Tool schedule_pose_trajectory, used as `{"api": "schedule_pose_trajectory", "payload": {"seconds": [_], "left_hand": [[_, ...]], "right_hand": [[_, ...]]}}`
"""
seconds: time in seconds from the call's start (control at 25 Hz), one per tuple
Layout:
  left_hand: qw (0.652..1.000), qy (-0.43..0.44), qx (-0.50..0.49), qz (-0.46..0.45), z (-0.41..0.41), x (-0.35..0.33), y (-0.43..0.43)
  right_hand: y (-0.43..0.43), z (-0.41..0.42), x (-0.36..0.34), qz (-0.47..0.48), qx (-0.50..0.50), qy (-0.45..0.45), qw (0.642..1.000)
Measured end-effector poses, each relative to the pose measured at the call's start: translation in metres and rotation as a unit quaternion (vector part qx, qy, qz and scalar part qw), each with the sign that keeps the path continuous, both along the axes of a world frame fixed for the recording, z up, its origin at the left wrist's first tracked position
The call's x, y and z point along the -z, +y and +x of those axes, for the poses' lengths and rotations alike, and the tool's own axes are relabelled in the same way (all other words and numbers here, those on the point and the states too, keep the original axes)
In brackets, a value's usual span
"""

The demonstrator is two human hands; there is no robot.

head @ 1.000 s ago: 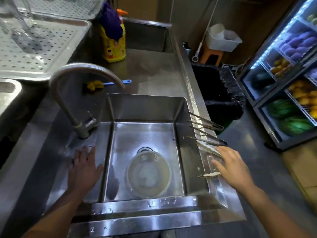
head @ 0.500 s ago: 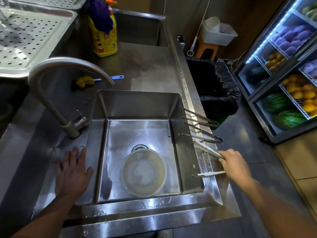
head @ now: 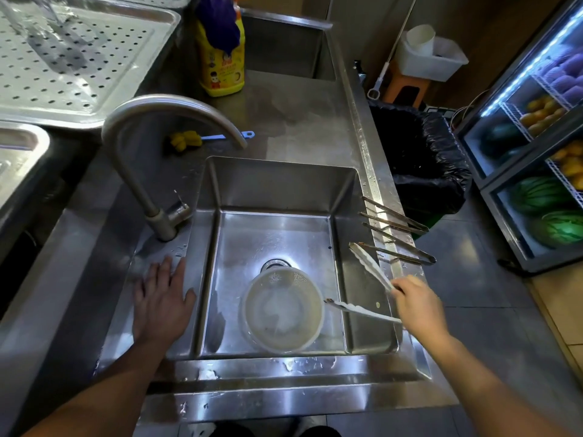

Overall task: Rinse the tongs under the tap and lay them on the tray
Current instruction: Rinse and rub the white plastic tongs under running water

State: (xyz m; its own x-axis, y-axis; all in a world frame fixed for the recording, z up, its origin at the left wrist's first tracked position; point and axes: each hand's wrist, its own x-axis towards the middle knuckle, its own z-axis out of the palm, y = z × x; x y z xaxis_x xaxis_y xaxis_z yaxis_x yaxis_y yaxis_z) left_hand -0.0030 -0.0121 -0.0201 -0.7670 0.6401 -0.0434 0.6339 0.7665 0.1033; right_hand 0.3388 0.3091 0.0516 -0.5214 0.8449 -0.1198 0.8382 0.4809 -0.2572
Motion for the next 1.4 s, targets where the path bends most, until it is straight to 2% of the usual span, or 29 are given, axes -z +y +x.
{"api": "schedule_pose_trajectory", "payload": {"seconds": [0.2,0.36,0.56,0.68,0.76,0.8,0.84,0.92,1.0,1.12,1.24,1.28,1.32,1.4], "left_hand": [[1.0,-0.013,0.0,0.024,-0.003,0.005,-0.004],[0.998,-0.005,0.011,0.063,-0.008,0.01,-0.008],[0.996,-0.024,0.014,0.089,-0.008,0.006,-0.013],[0.991,-0.077,-0.019,0.107,-0.006,-0.007,-0.005],[0.977,-0.13,-0.012,0.169,-0.001,-0.016,0.004],[0.954,-0.202,-0.01,0.22,0.003,-0.021,0.008],[0.909,-0.314,-0.015,0.272,0.011,-0.027,0.012],[0.781,-0.527,-0.042,0.332,0.031,-0.037,0.025],[0.688,-0.625,-0.072,0.362,0.043,-0.04,0.042],[0.593,-0.675,-0.112,0.423,0.049,-0.049,0.055],[0.557,-0.663,-0.208,0.455,0.045,-0.057,0.052],[0.558,-0.648,-0.224,0.467,0.043,-0.059,0.048],[0.571,-0.625,-0.23,0.48,0.039,-0.061,0.043],[0.615,-0.585,-0.23,0.475,0.033,-0.064,0.033]], "right_hand": [[-0.039,-0.058,-0.001,-0.063,0.015,0.057,0.996],[-0.079,-0.089,-0.002,-0.099,0.072,0.113,0.986],[-0.118,-0.123,-0.002,-0.216,0.15,0.204,0.943],[-0.127,-0.144,0.001,-0.275,0.161,0.262,0.911],[-0.128,-0.156,0.005,-0.305,0.142,0.273,0.901],[-0.128,-0.163,0.007,-0.322,0.134,0.278,0.895],[-0.13,-0.169,0.009,-0.337,0.127,0.275,0.891],[-0.133,-0.181,0.014,-0.368,0.098,0.259,0.888],[-0.139,-0.19,0.02,-0.4,0.058,0.252,0.879],[-0.156,-0.201,0.021,-0.45,0.031,0.246,0.858],[-0.158,-0.209,0.013,-0.511,-0.013,0.203,0.835],[-0.154,-0.214,0.007,-0.531,-0.037,0.194,0.824],[-0.146,-0.222,0.0,-0.535,-0.052,0.195,0.82],[-0.123,-0.254,-0.013,-0.481,-0.045,0.223,0.847]]}}
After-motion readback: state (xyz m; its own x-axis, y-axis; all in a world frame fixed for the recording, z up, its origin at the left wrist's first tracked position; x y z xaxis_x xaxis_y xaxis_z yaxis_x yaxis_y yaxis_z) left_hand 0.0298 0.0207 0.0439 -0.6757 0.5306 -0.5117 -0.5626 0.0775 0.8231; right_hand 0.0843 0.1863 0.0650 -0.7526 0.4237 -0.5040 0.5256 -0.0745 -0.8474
